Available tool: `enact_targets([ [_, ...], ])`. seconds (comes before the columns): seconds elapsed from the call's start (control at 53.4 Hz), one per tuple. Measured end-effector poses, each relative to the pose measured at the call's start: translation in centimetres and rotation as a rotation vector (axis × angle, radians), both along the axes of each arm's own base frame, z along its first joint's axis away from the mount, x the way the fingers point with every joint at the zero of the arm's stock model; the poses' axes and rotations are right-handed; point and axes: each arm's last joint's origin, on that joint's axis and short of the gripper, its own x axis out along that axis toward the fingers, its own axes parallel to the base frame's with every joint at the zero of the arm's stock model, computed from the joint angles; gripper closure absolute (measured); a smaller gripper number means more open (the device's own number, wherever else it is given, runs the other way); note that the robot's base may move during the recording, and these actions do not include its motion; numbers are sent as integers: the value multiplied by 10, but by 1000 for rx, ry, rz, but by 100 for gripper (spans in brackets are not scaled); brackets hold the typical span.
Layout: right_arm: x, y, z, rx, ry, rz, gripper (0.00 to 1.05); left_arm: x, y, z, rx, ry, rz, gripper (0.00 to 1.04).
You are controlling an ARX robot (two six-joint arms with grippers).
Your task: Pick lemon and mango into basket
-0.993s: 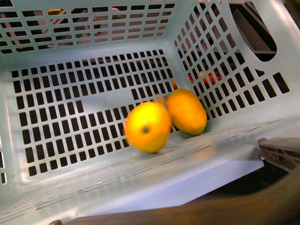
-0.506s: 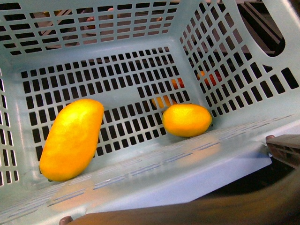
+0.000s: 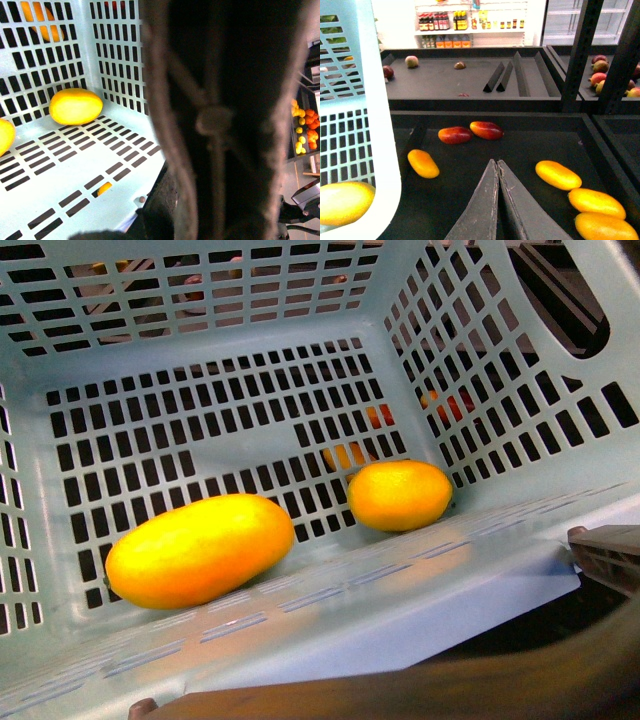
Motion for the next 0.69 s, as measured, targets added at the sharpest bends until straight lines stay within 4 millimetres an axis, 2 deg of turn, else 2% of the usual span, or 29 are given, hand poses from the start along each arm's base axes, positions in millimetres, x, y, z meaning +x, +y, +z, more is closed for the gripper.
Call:
enact_targets([
  [0.394, -15, 0, -13, 0, -17, 0, 103, 0, 0, 0, 0, 0, 0, 100],
  [0.693, -21, 0, -12, 0, -26, 1, 103, 0, 0, 0, 0, 0, 0, 100],
])
